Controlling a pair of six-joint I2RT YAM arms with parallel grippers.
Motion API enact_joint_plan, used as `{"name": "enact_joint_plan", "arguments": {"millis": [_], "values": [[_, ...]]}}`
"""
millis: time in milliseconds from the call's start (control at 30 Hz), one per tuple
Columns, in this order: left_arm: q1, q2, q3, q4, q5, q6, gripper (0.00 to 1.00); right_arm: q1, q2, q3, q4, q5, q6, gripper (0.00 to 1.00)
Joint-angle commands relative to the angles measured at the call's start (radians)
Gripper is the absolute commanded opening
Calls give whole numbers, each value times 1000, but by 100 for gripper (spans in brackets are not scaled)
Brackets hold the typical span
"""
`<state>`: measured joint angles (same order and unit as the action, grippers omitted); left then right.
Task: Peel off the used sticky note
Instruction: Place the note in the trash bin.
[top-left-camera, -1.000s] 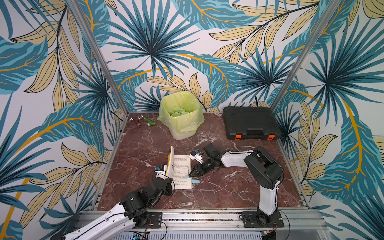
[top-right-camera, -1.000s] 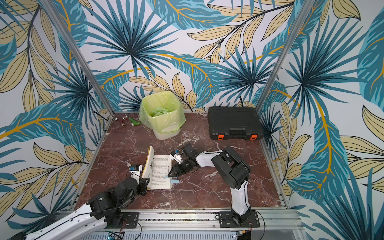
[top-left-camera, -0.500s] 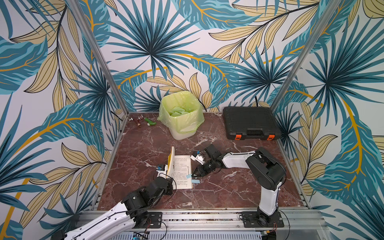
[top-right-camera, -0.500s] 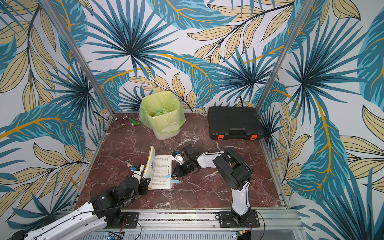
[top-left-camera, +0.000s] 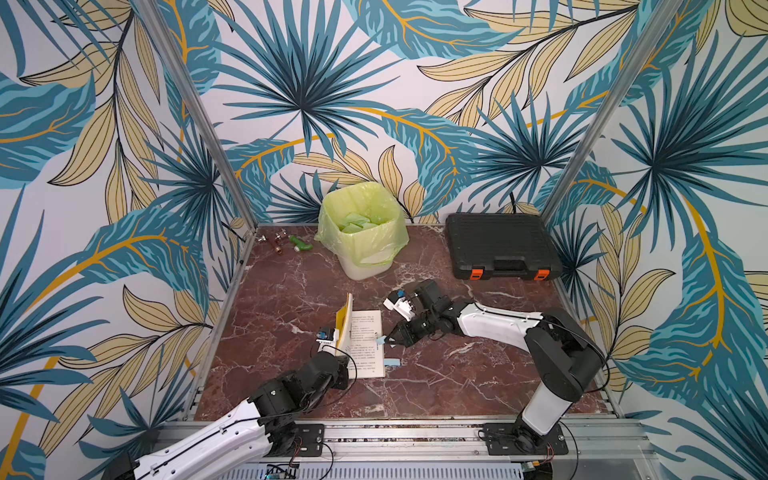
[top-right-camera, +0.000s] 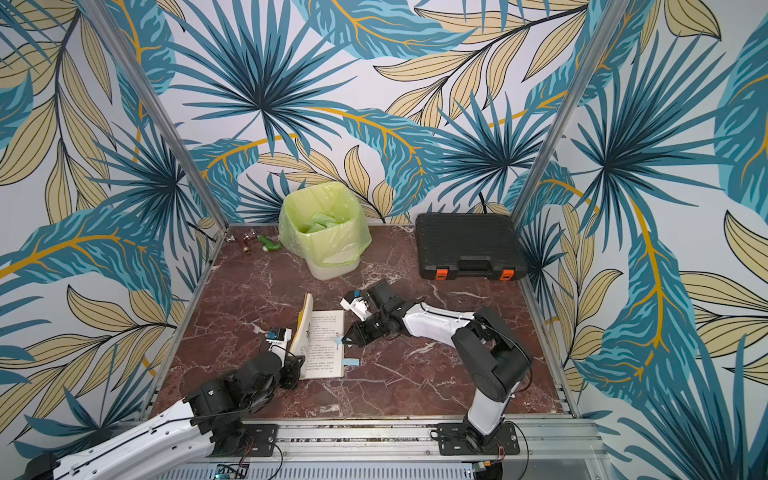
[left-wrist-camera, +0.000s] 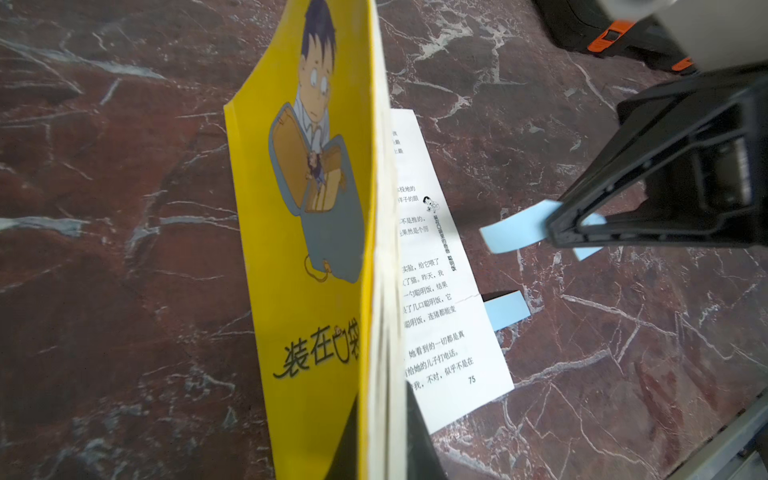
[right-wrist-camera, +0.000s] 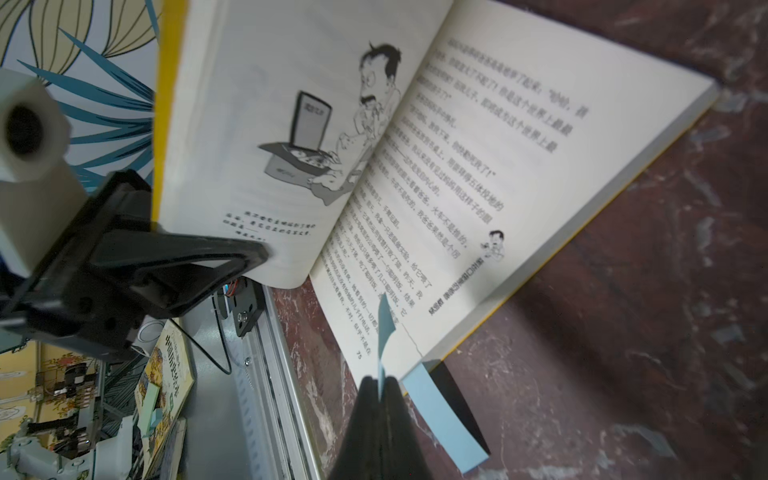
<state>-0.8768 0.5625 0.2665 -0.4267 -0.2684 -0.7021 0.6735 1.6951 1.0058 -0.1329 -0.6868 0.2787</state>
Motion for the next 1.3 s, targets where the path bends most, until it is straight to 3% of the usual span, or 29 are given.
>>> {"name": "enact_joint_plan", "arguments": {"millis": [0, 167, 300, 567, 700, 900, 1033, 1267], "values": [[8, 0, -8, 23, -9, 15, 0, -17, -77, 84, -55, 79, -23, 1], [8, -11, -9, 18, -8, 13, 0, -57, -130, 260, -63, 199, -23, 1], [9, -26, -10, 11, -10, 14, 0, -100, -88, 430, -34, 272, -4, 0], [9, -41, -13, 8, -15, 16, 0, -159, 161, 753, 72, 293, 23, 1], [9, -45, -14, 6, -15, 16, 0, -162, 311, 965, 25, 292, -6, 2], [10, -50, -15, 6, -15, 18, 0, -162, 453, 1160, -40, 334, -47, 4], [10, -50, -16, 6, -16, 19, 0, -161, 496, 1234, -120, 344, -70, 13], [10, -53, -19, 12, -17, 18, 0, -162, 458, 1229, -186, 343, -99, 33]]}}
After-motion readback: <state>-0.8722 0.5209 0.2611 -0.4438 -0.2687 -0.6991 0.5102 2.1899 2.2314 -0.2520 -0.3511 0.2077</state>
